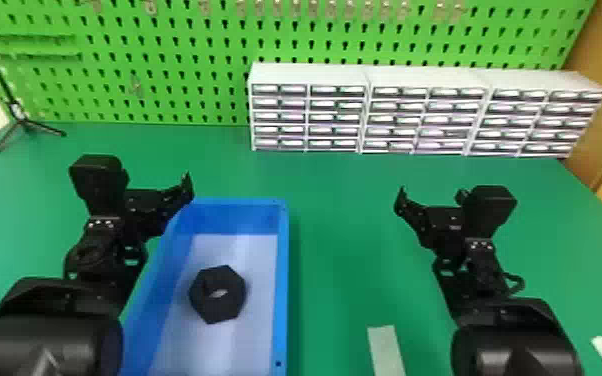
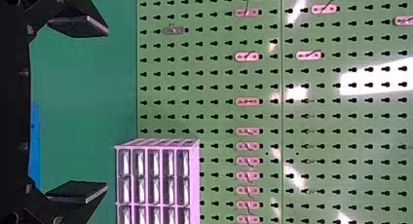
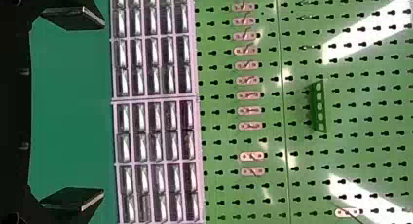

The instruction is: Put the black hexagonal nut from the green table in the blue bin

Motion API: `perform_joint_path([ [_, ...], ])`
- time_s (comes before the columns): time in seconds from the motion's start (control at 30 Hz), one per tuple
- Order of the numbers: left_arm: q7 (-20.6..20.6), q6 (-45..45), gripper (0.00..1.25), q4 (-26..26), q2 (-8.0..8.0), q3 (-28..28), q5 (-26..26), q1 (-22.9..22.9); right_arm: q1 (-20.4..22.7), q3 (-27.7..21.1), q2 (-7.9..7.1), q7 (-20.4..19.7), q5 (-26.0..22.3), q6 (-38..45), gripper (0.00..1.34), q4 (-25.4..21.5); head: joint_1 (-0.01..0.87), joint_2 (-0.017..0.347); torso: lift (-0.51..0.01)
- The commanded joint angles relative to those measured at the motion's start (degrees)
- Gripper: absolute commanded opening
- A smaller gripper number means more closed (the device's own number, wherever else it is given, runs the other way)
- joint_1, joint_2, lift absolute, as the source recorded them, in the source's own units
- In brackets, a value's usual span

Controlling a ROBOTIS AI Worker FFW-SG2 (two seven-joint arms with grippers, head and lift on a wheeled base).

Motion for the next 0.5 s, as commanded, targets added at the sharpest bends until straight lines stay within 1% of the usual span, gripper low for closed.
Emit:
perform_joint_path([
  [0.0,0.0,0.2,1.09,0.0,0.00,0.0,0.0,0.0,0.1,-0.1,0.00,0.0,-0.1,0.0,1.25,0.0,0.683,0.028,-0.096],
  [0.47,0.0,0.4,1.09,0.0,0.00,-0.2,0.3,-0.1,0.1,-0.2,-0.18,0.0,-0.6,0.4,1.25,-0.2,0.683,0.028,-0.096],
])
